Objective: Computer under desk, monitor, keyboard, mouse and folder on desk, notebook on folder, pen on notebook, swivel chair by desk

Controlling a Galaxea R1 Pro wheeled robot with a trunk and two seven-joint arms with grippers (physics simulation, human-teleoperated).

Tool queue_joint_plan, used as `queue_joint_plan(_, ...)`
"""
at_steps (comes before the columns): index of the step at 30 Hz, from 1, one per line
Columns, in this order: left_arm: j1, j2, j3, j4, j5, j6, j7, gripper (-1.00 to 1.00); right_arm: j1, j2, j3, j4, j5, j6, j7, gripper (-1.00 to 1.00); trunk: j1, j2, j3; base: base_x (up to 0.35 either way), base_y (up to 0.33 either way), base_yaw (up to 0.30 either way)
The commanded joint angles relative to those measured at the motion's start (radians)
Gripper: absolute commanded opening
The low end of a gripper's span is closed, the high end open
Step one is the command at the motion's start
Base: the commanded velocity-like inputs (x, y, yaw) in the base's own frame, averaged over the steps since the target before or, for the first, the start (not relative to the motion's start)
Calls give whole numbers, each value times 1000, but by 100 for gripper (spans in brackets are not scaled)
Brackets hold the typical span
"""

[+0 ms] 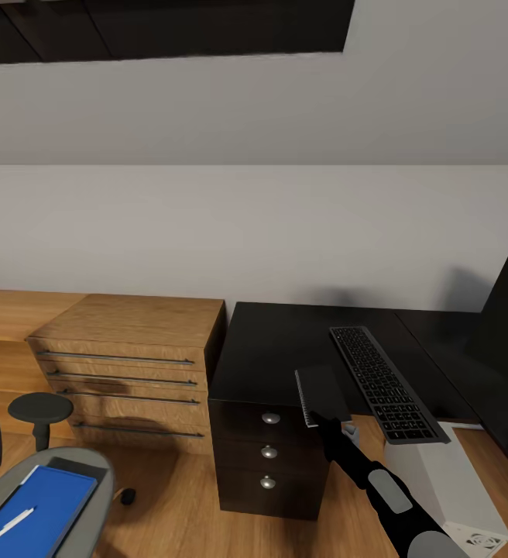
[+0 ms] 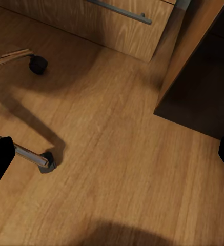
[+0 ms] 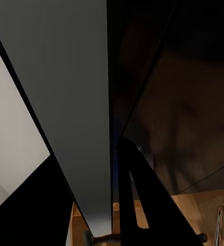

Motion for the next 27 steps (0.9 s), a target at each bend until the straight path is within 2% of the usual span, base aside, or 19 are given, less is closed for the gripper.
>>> queue_joint_plan(1,-1,0,-6,1,10,-3,-5,100,0,0,1,6,17,1,0,-100,0,0,-1,0,0,0)
queue_joint_plan(5,-1,0,-6,1,11,-3,-5,100,0,0,1,6,17,1,-1,-100,0,0,-1,0,0,0)
queue_joint_plan(6,-1,0,-6,1,10,-3,-5,100,0,0,1,6,17,1,-1,100,0,0,-1,0,0,0)
queue_joint_plan(27,-1,0,-6,1,11,-3,-5,100,0,-1,1,6,17,0,-12,100,0,0,-1,0,0,0)
